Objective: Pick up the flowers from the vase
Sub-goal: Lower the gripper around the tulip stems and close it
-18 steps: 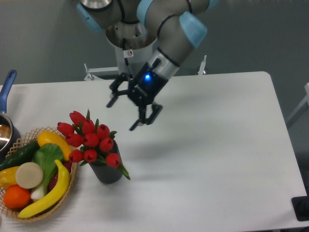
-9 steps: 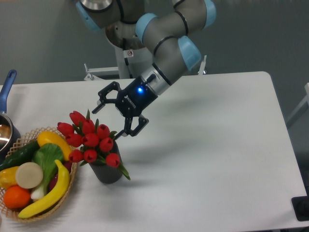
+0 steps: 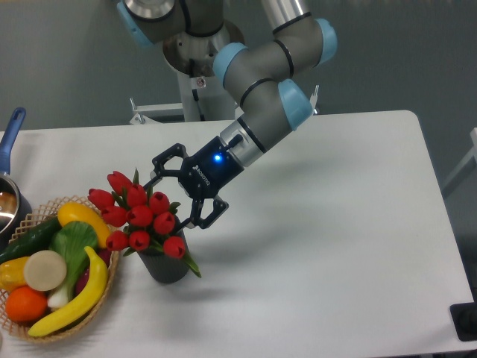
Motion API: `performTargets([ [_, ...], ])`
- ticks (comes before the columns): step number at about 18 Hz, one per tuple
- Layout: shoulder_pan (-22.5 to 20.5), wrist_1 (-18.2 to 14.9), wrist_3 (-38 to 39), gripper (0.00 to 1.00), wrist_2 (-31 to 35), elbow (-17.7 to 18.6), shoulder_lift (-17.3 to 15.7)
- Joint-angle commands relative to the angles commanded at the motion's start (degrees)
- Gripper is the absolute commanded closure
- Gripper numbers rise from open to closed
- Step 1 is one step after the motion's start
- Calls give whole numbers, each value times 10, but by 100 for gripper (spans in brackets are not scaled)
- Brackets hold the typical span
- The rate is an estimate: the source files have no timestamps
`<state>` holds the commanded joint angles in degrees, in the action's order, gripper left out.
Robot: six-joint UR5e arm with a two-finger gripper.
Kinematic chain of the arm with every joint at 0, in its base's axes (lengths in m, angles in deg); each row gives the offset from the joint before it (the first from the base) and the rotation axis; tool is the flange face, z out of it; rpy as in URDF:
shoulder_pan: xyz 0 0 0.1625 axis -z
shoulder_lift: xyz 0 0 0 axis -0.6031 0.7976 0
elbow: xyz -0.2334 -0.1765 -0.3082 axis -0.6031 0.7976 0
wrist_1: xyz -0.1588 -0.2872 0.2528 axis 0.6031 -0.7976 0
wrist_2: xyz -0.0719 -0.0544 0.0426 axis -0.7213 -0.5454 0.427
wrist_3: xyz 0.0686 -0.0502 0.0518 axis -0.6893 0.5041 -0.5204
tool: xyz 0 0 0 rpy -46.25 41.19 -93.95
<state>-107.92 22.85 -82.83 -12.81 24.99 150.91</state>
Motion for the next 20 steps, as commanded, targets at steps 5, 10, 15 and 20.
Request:
performTargets([
  [5,11,9,-1,42,1,0,5],
  [10,7,9,0,97,8,-6,0],
  [15,1,9,4,100,8,-10,-1],
  [20,-5,9,14,100,4,-10,-14],
])
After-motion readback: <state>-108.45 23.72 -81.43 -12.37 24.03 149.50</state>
